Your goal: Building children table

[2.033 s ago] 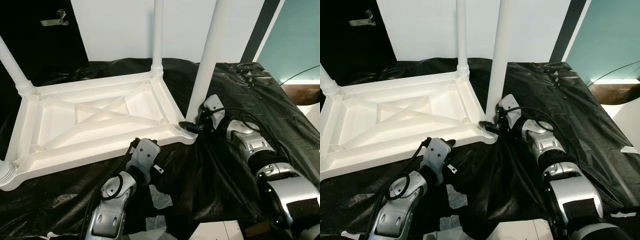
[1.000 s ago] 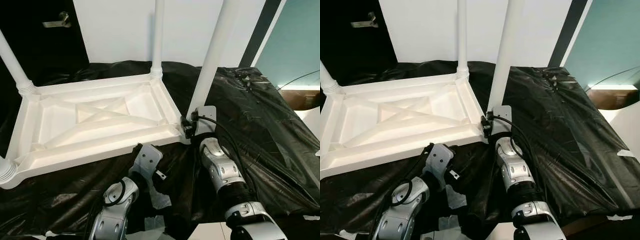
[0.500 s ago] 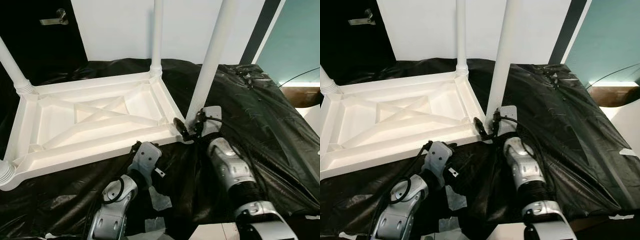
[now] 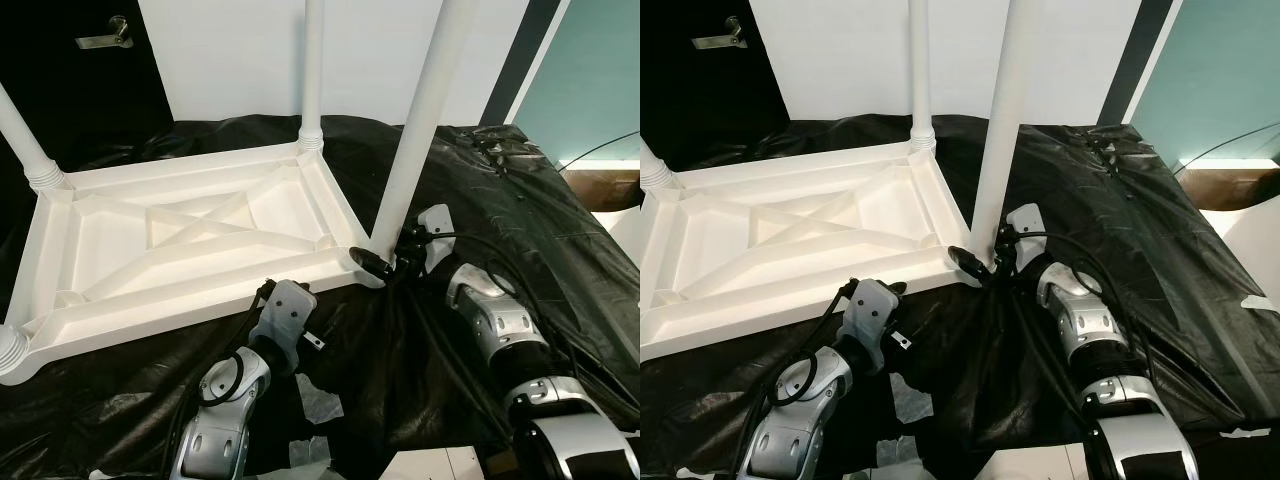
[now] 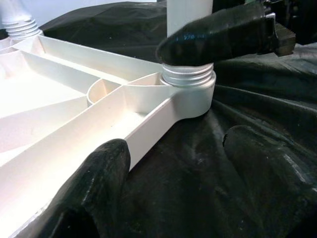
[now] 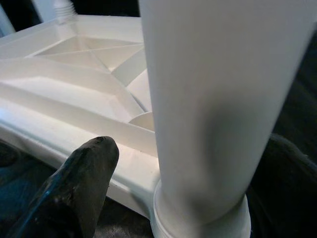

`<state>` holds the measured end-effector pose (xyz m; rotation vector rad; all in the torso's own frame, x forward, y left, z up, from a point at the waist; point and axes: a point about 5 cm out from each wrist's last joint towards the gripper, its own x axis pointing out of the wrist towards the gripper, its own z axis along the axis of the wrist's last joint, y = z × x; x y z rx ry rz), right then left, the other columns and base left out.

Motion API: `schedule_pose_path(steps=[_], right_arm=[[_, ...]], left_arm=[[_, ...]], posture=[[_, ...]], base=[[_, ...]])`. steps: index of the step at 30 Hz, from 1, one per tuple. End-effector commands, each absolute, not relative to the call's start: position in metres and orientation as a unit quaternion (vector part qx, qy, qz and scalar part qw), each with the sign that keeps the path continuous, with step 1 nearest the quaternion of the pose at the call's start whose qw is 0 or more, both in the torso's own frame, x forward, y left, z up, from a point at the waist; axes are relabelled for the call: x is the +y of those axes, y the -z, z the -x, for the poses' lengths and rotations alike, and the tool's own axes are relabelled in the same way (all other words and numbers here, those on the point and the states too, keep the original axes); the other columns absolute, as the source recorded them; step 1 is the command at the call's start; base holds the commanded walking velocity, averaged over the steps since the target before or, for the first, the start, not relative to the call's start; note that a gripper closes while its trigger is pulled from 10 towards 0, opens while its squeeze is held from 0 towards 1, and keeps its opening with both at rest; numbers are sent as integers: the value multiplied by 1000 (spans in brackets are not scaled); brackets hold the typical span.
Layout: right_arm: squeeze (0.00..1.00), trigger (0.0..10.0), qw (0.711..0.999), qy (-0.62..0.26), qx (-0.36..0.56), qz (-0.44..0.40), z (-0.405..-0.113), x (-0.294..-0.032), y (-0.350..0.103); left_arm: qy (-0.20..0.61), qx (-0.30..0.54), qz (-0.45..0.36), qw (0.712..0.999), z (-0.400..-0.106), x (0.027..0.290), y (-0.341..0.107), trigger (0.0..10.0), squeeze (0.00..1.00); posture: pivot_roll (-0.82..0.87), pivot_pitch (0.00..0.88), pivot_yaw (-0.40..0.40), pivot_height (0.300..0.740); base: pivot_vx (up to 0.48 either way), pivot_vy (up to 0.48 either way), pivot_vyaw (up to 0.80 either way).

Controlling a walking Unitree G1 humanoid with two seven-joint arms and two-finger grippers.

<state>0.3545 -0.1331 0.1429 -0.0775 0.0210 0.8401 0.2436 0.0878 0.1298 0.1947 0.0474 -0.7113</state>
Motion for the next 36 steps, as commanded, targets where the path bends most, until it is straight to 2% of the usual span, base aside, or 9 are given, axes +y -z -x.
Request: schedule_pose_path(steps=[1,13,14,16,17,21,30,31,36], right_arm=[[0,10000,900,-430,17,65,-358,-135,-146],[0,10000,860,-487,42,146,-368,-131,-152],[0,4039,858,-489,44,149,-369,-130,-152],[0,4039,858,-489,44,149,-369,-130,-152],[0,0,855,-493,46,153,-369,-129,-152],[0,0,853,-496,53,153,-369,-130,-149],[0,0,877,-459,65,128,-367,-135,-138],[0,10000,887,-441,69,121,-368,-135,-135],[0,10000,924,-363,82,92,-370,-134,-126]], left_arm=[[300,17,-101,948,-248,91,-132,10000,0],[294,17,-104,950,-247,93,-133,10000,0],[293,17,-106,950,-247,93,-133,10000,0],[293,17,-106,950,-247,93,-133,10000,0],[291,16,-106,951,-246,93,-133,10000,0],[285,17,-105,952,-245,94,-132,10000,0],[293,20,-96,951,-242,85,-129,10000,0],[295,19,-95,951,-243,85,-130,10000,0],[300,18,-97,949,-244,85,-130,10000,0]], posture=[[154,28,-59,740],[188,22,-62,740],[199,23,-69,740],[199,23,-69,740],[202,22,-72,740],[210,22,-84,740],[192,16,-84,740],[189,16,-83,740],[180,18,-78,740]], base=[[0,0,0],[0,0,0],[0,0,0],[0,0,0],[0,0,0],[0,0,0],[0,0,0],[0,0,0],[0,0,0]])
